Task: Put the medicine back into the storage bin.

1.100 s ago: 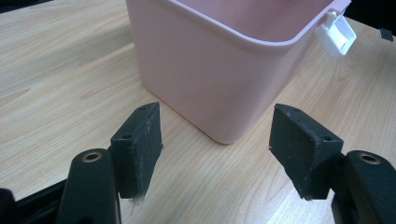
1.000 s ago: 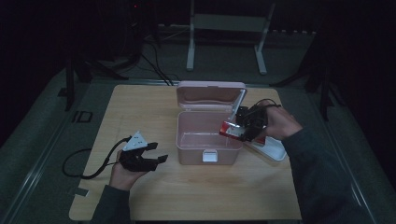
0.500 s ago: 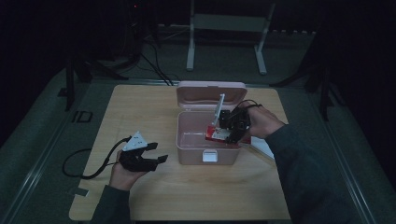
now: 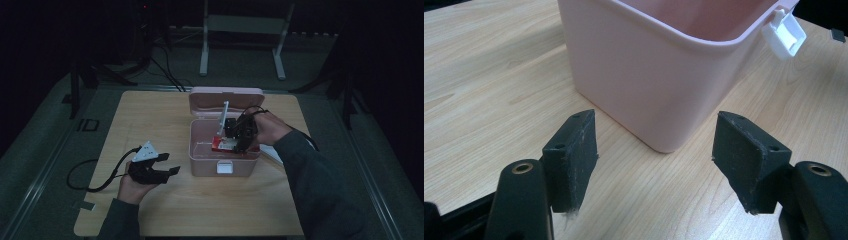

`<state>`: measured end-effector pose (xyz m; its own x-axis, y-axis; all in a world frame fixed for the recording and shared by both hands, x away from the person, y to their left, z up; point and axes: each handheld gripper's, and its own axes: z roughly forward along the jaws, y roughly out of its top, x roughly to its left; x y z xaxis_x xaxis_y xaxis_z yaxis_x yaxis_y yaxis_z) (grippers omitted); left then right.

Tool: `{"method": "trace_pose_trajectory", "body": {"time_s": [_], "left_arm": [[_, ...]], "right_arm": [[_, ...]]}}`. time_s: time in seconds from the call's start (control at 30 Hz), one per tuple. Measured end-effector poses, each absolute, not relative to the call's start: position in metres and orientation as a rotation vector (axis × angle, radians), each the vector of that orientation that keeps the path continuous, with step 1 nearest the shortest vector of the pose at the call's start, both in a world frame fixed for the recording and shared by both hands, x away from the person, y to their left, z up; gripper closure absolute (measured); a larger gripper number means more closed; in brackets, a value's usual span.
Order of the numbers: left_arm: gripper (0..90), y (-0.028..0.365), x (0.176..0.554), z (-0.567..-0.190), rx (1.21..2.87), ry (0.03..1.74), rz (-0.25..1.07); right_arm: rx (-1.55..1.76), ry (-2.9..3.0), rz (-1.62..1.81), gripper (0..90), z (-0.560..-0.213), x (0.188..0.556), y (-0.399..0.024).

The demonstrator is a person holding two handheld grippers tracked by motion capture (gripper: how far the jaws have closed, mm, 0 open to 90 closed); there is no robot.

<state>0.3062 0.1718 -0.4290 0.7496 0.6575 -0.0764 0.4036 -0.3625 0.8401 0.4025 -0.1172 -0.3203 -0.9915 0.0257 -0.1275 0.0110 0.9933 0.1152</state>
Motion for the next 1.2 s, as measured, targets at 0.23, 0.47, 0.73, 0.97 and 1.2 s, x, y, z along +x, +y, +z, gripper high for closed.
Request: {"method": "trace_pose_trajectory", "body": {"time_s": [0.23, 0.47, 0.73, 0.97, 1.2], "left_arm": [[34.3, 0.174, 0.305, -0.428, 1.996, 0.805, 0.342], [34.3, 0.172, 0.306, -0.429, 2.001, 0.806, 0.338], [34.3, 0.173, 0.306, -0.429, 1.999, 0.805, 0.343], [34.3, 0.173, 0.306, -0.429, 1.998, 0.808, 0.343], [34.3, 0.173, 0.306, -0.429, 1.999, 0.806, 0.343]], "right_arm": [[-0.04, 3.055, 0.151, 51.1, -0.331, 0.401, -0.105], [-0.024, 3.084, 0.14, 50.6, -0.336, 0.402, -0.108], [-0.001, 3.083, 0.153, 50.7, -0.338, 0.402, -0.11], [0.093, 3.059, 0.258, 39.6, -0.338, 0.407, -0.114], [0.12, 3.025, 0.294, 42.3, -0.331, 0.401, -0.125]]}}
